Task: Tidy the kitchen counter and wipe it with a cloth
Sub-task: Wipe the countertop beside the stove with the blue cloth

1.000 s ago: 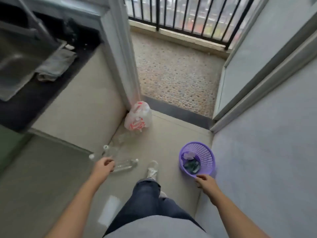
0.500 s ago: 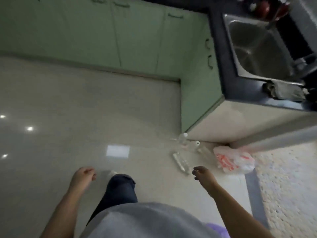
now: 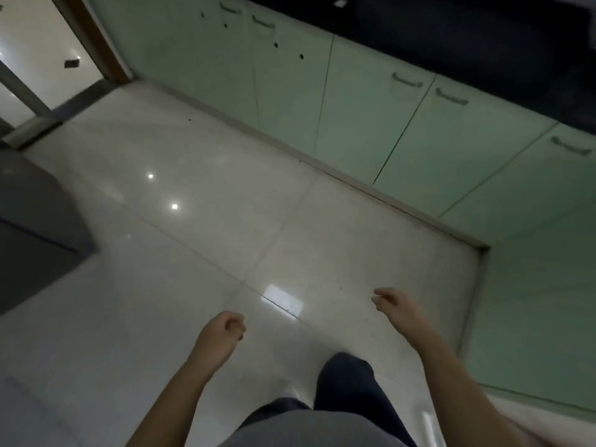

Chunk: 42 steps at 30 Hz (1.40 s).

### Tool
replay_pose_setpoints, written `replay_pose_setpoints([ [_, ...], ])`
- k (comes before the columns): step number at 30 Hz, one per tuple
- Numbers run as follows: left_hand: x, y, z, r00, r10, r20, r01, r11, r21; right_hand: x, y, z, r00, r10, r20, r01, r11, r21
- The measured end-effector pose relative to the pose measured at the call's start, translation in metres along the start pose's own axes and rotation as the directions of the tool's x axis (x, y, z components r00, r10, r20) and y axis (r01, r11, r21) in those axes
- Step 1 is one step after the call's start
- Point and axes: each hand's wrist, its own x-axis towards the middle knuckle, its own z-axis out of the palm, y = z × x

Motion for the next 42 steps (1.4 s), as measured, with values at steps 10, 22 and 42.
replay_pose_setpoints([
  [10,0.192,0.159,-0.087,0.995,0.067,-0.076,-0.076,0.990,-0.122,0.195,-0.135,-0.038,0.972,0.218,-0.089,-0.193,0.955,0.227],
  [22,0.361,0.233,-0.278,0.912,-0.235,-0.336,0.106,0.926,-0.361,0.416,-0.494,0.047,0.978,-0.040,0.203,0.027,0.997,0.069],
  [42,0.732,0.382,-0.629,0.917,-0.285,-0.277,0.155,0.898,-0.412,0.682,-0.943,0.240,0.925,-0.212,0.316,0.244,0.968,-0.063],
])
